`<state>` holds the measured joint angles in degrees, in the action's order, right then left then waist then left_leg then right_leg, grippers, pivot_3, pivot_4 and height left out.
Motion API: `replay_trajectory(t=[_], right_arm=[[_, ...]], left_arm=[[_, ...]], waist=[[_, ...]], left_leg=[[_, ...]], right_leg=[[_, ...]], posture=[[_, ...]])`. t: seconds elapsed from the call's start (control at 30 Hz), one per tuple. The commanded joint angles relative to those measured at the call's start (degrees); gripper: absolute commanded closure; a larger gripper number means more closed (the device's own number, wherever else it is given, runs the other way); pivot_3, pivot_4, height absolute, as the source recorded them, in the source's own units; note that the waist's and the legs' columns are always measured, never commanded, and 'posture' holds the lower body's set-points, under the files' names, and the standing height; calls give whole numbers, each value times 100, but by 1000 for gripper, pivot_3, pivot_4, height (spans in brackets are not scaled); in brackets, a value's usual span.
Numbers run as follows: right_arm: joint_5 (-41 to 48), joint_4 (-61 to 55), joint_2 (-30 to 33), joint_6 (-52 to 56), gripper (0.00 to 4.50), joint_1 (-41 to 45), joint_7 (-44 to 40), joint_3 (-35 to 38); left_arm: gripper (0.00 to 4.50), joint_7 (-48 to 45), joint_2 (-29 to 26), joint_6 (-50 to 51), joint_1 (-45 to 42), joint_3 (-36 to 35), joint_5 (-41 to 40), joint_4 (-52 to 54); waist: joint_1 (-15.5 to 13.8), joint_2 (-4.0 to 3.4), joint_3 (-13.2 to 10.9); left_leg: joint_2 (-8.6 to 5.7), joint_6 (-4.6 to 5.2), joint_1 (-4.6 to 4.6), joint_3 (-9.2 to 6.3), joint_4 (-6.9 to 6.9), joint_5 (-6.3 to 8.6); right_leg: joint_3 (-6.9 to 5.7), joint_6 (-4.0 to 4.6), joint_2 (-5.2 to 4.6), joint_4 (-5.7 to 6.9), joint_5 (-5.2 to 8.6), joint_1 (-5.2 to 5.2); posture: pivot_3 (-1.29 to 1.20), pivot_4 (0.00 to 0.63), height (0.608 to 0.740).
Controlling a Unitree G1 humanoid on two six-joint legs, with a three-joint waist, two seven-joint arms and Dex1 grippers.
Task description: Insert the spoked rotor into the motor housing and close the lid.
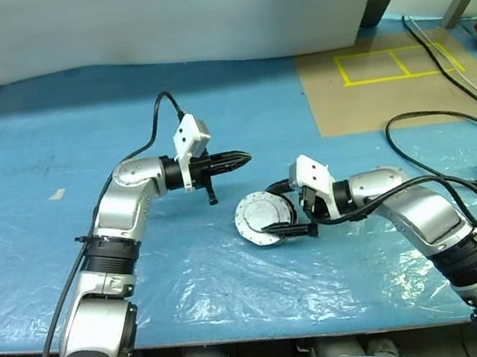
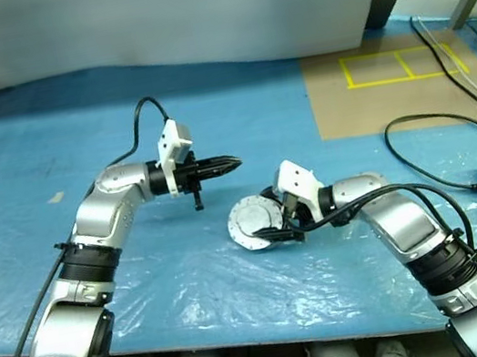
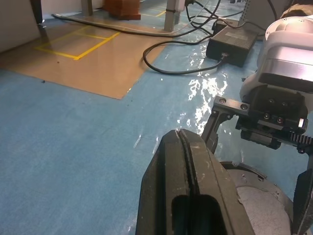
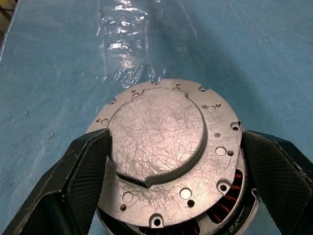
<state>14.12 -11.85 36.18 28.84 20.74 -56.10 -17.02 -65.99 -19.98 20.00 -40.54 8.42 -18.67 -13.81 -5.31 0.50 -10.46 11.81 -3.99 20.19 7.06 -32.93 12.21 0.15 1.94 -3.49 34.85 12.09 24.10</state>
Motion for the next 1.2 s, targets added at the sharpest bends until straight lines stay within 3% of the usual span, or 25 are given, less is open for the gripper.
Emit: replay_trajectory(t=[0.03,0.3,0.57,1.17,1.2], right_arm=[[-265,84,95,-208,11,-13,-8,-87],[-175,-263,260,-399,11,29,-35,195],[216,-242,-2,31,11,137,-301,107],[-544,503,-102,-609,11,177,-426,-340],[-593,531,-100,-671,392,175,-401,-346]], left_arm=[[4500,-60,-80,-57,-83,4,2,114],[4500,-57,-132,7,21,26,-49,242],[4500,-91,-150,8,9,82,-24,183],[4500,-2,-238,64,109,57,-46,281],[4500,-1,-236,72,111,59,-53,294]], waist=[[-1,0,0],[-2,0,0],[7,0,0],[7,0,0],[7,0,0]], left_leg=[[0,0,0,0,0,0],[0,0,0,0,-1,0],[1,1,0,0,-1,0],[1,0,-2,0,-2,0],[1,1,-2,0,-2,0]], right_leg=[[0,0,0,0,0,0],[0,1,0,1,0,0],[0,1,0,0,0,1],[0,3,0,2,-1,1],[0,3,0,2,-1,1]], posture=[[0,150,740],[0,150,740],[0,150,740],[0,150,740],[0,150,740]])
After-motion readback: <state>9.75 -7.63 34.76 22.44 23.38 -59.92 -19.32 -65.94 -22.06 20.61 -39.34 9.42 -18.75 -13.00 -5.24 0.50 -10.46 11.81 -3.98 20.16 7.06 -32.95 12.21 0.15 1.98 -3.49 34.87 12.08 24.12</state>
